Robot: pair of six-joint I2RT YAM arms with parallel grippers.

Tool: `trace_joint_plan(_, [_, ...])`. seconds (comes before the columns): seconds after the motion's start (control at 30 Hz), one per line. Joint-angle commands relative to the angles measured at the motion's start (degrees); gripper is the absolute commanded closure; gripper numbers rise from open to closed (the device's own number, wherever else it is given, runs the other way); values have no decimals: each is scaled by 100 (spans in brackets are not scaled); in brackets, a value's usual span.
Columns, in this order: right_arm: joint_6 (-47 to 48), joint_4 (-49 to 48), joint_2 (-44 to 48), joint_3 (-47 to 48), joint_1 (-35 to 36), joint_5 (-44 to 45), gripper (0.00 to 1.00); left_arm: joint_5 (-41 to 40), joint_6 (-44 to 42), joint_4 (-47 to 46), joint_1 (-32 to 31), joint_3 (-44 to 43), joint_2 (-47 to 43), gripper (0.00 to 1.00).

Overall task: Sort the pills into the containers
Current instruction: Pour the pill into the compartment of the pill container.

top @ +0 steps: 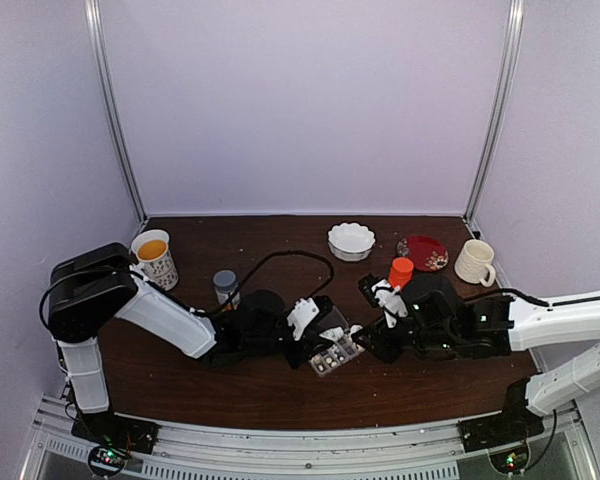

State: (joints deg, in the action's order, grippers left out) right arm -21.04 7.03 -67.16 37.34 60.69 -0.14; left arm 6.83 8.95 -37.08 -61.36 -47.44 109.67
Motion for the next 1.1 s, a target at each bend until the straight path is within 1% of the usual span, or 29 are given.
trace_joint_plan(0.0, [-440, -420, -277, -32, -168, -309, 100, -117, -43, 110, -31, -190, 123, 100])
trace_joint_plan(0.27, [-717, -838, -830, 30, -518, -740, 100, -149, -54, 293, -29, -293, 187, 100])
trace_joint_plan(0.53, [-790, -882, -1529, 346, -777, -1365, 100, -124, -65, 495, -33, -407, 225, 100])
trace_joint_plan(0.9, [-820, -1037, -1652, 423, -843, -1451, 100, -187, -89, 794, -33, -625, 332, 100])
trace_joint_plan(1.07, [-930, -1176, -1722, 432, -874, -1545, 100, -200, -87, 781, -29, -621, 357, 100])
